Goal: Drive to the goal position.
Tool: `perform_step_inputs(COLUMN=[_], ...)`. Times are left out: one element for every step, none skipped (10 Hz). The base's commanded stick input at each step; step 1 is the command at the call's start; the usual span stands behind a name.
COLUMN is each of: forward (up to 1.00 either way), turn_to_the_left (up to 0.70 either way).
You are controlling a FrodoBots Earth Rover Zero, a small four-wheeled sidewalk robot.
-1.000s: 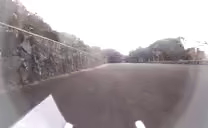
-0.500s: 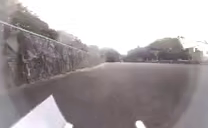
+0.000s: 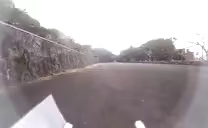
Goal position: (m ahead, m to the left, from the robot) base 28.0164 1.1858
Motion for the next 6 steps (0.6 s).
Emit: perform_step_inputs(forward=[1.00,1.00,1.00,1.00,1.00,1.00], turn_to_the_left=[0.00,0.00,0.00,0.00,0.00,0.00])
